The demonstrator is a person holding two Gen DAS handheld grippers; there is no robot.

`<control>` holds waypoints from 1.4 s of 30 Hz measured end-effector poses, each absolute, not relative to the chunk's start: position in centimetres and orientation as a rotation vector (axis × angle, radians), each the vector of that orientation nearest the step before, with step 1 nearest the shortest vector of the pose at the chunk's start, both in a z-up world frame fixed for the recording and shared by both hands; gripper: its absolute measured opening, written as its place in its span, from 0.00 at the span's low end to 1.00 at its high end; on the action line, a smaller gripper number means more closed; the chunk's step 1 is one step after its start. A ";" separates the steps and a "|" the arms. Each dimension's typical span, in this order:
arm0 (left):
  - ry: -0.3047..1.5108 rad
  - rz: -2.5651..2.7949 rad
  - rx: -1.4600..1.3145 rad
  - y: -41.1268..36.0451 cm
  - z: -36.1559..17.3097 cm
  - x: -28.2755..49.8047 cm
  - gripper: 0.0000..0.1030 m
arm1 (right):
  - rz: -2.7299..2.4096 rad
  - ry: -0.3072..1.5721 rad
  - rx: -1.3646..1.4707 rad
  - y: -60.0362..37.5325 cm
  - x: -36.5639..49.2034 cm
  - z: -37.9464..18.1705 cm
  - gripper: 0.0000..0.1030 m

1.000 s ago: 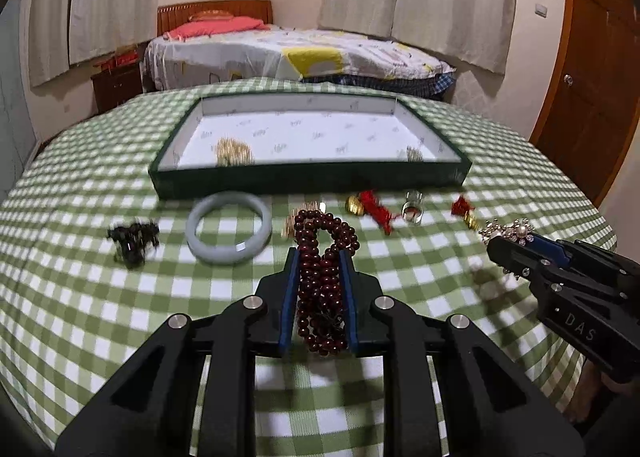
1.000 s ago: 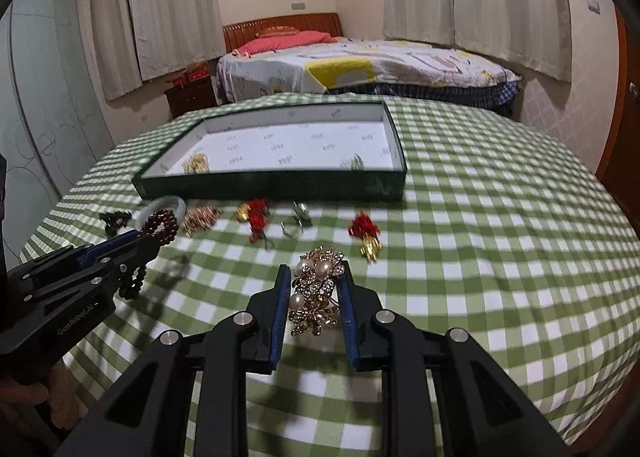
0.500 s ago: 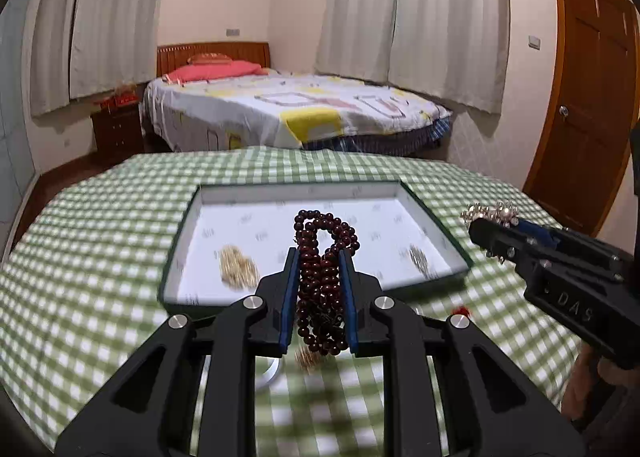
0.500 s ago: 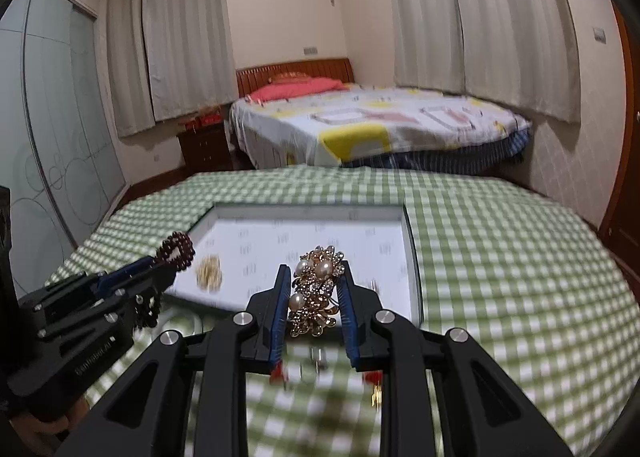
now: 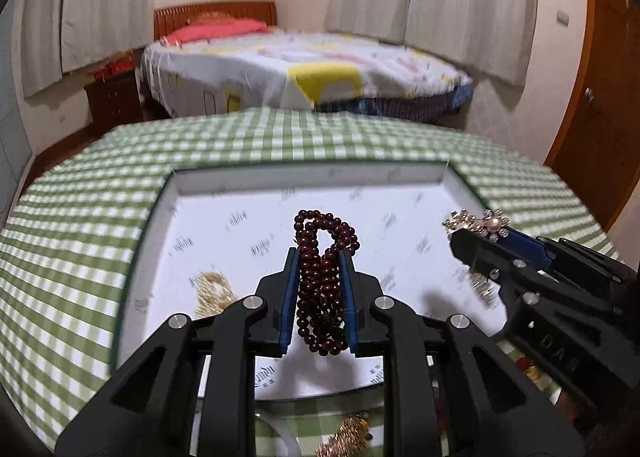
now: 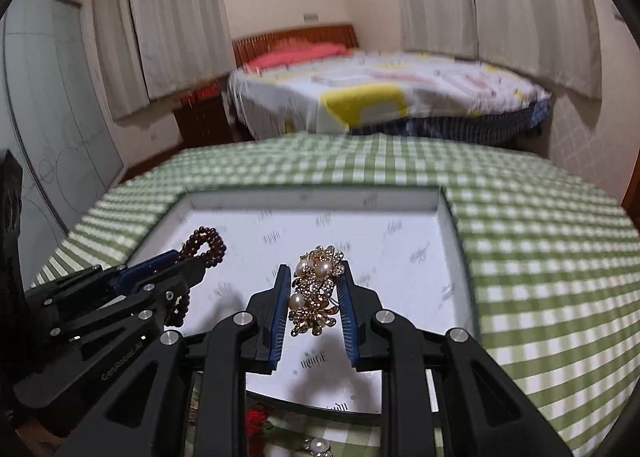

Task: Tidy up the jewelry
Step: 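Carry bracelet and brooch into the box and open both tools, then withdraw both tools from the box toward the table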

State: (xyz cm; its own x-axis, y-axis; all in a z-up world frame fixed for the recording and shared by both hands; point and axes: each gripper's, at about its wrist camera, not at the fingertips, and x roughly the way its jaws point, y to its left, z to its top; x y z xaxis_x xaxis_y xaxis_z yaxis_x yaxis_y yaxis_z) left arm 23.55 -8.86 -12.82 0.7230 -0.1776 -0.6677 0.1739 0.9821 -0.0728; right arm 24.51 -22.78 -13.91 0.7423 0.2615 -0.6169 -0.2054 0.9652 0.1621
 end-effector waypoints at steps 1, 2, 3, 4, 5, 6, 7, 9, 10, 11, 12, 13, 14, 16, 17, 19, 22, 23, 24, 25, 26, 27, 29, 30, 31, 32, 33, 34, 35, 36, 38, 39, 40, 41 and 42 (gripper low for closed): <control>0.749 -0.194 -0.003 -8.9 -13.3 23.7 0.19 | 0.257 0.712 0.084 -22.7 24.8 -14.5 0.24; 0.763 -0.194 -0.001 -9.0 -13.8 24.0 0.19 | 0.257 0.724 0.083 -22.6 25.0 -14.8 0.24; 0.773 -0.196 -0.001 -8.9 -14.2 24.2 0.19 | 0.257 0.740 0.080 -22.6 25.2 -15.2 0.24; 0.785 -0.197 -0.003 -9.0 -14.6 24.4 0.19 | 0.256 0.758 0.079 -22.6 25.5 -15.5 0.24; 0.796 -0.198 -0.005 -9.0 -14.9 24.6 0.19 | 0.255 0.770 0.080 -22.6 25.6 -15.8 0.24; 0.809 -0.199 -0.007 -9.0 -15.2 24.8 0.19 | 0.253 0.780 0.079 -22.5 25.7 -16.0 0.24; 0.821 -0.200 -0.008 -9.0 -15.4 25.0 0.19 | 0.252 0.793 0.078 -22.5 25.9 -16.2 0.24; 0.839 -0.196 -0.011 -9.0 -15.8 25.3 0.19 | 0.254 0.816 0.079 -22.8 26.1 -16.6 0.24; 0.845 -0.196 -0.012 -9.1 -15.9 25.4 0.19 | 0.251 0.821 0.077 -22.8 26.1 -16.7 0.24; 0.851 -0.198 -0.014 -9.1 -16.0 25.5 0.19 | 0.250 0.825 0.077 -23.0 26.3 -16.8 0.24; 0.856 -0.198 -0.015 -9.2 -16.0 25.6 0.21 | 0.251 0.831 0.080 -23.0 26.3 -16.9 0.24; 0.861 -0.195 -0.016 -9.1 -16.2 25.7 0.25 | 0.251 0.836 0.082 -23.1 26.3 -17.0 0.24; 0.866 -0.192 -0.018 -9.1 -16.3 25.8 0.27 | 0.251 0.839 0.086 -23.1 26.4 -17.0 0.24; 0.876 -0.188 -0.033 -8.8 -16.4 26.0 0.29 | 0.251 0.841 0.091 -23.2 26.4 -17.0 0.24; 0.879 -0.189 -0.038 -8.7 -16.5 26.0 0.30 | 0.253 0.843 0.092 -23.2 26.4 -17.1 0.24; 0.884 -0.189 -0.045 -8.7 -16.5 26.0 0.38 | 0.250 0.843 0.092 -23.2 26.5 -17.1 0.32; 0.883 -0.187 -0.053 -8.5 -16.5 25.9 0.46 | 0.245 0.832 0.097 -23.4 26.5 -16.9 0.41; 0.884 -0.187 -0.056 -8.6 -16.5 25.8 0.47 | 0.246 0.830 0.096 -23.5 26.4 -16.9 0.41; 0.885 -0.188 -0.056 -8.6 -16.5 25.8 0.48 | 0.246 0.828 0.094 -23.4 26.4 -16.8 0.41; 0.885 -0.189 -0.056 -8.6 -16.4 25.8 0.49 | 0.245 0.826 0.093 -23.4 26.4 -16.8 0.41; 0.885 -0.188 -0.055 -8.6 -16.4 25.8 0.50 | 0.243 0.821 0.091 -23.4 26.3 -16.7 0.41; 0.884 -0.187 -0.054 -8.6 -16.4 25.8 0.53 | 0.243 0.817 0.089 -23.4 26.3 -16.6 0.41; 0.877 -0.183 -0.056 -8.5 -16.1 25.6 0.55 | 0.241 0.809 0.086 -23.4 26.1 -16.3 0.41; 0.876 -0.182 -0.059 -8.5 -16.0 25.5 0.57 | 0.238 0.803 0.083 -23.4 26.0 -16.1 0.41; 0.873 -0.180 -0.065 -8.4 -15.9 25.4 0.59 | 0.236 0.798 0.081 -23.5 26.0 -15.9 0.41; 0.870 -0.179 -0.068 -8.3 -15.7 25.3 0.60 | 0.235 0.794 0.080 -23.5 25.9 -15.8 0.41; 0.866 -0.176 -0.070 -8.2 -15.6 25.2 0.62 | 0.232 0.790 0.077 -23.5 25.8 -15.6 0.41; 0.862 -0.175 -0.072 -8.1 -15.4 25.1 0.64 | 0.229 0.785 0.074 -23.5 25.6 -15.4 0.41; 0.853 -0.173 -0.073 -8.0 -15.1 24.9 0.65 | 0.226 0.778 0.070 -23.5 25.4 -15.2 0.41; 0.845 -0.173 -0.073 -7.9 -14.9 24.7 0.66 | 0.224 0.773 0.068 -23.6 25.2 -15.1 0.41; 0.827 -0.173 -0.071 -7.8 -14.3 24.3 0.67 | 0.220 0.760 0.065 -23.6 24.7 -14.5 0.41; 0.815 -0.173 -0.068 -7.8 -13.9 23.9 0.67 | 0.220 0.754 0.064 -23.5 24.4 -14.3 0.41; 0.803 -0.174 -0.064 -7.7 -13.5 23.5 0.67 | 0.220 0.745 0.063 -23.5 24.0 -14.0 0.41; 0.791 -0.173 -0.060 -7.7 -13.1 23.2 0.67 | 0.219 0.738 0.062 -23.5 23.8 -13.7 0.41; 0.780 -0.171 -0.056 -7.7 -12.8 22.9 0.67 | 0.217 0.726 0.060 -23.6 23.3 -13.3 0.41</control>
